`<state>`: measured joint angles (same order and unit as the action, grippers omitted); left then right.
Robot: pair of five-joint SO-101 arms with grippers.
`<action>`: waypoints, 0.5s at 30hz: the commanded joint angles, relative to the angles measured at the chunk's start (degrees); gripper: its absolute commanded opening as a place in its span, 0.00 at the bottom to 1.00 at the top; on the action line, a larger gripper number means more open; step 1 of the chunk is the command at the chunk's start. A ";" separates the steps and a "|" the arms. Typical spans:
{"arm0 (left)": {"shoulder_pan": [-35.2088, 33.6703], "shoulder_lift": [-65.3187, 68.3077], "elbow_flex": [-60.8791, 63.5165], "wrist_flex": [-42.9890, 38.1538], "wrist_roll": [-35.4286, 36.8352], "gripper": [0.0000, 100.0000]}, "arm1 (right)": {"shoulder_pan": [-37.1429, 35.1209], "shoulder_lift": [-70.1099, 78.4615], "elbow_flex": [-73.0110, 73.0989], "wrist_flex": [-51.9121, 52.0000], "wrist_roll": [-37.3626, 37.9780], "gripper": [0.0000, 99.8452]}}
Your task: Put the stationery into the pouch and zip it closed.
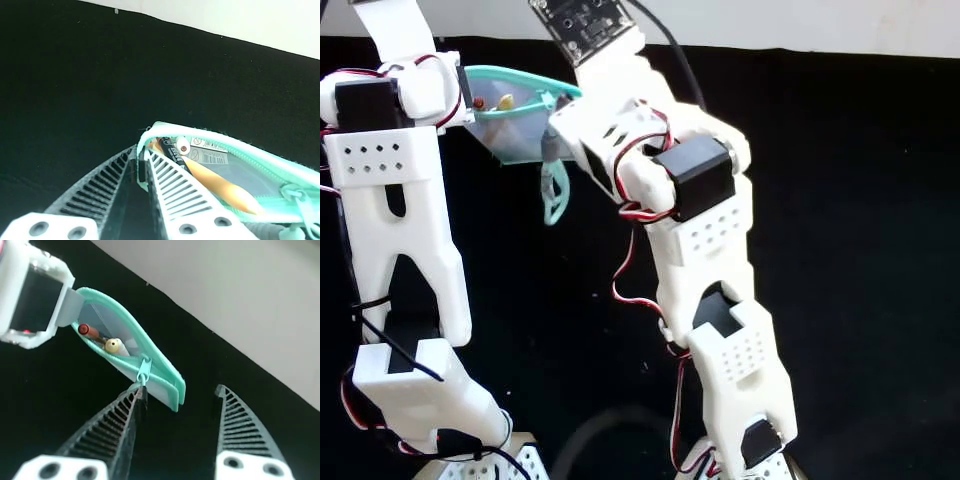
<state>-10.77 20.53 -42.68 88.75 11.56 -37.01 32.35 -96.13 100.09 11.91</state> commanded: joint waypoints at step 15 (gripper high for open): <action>-0.13 2.68 0.40 0.26 -0.35 0.01 | -2.42 -3.12 6.46 1.01 -12.57 0.22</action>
<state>-10.77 20.53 -42.68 88.75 11.56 -39.30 32.35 -90.95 100.53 0.13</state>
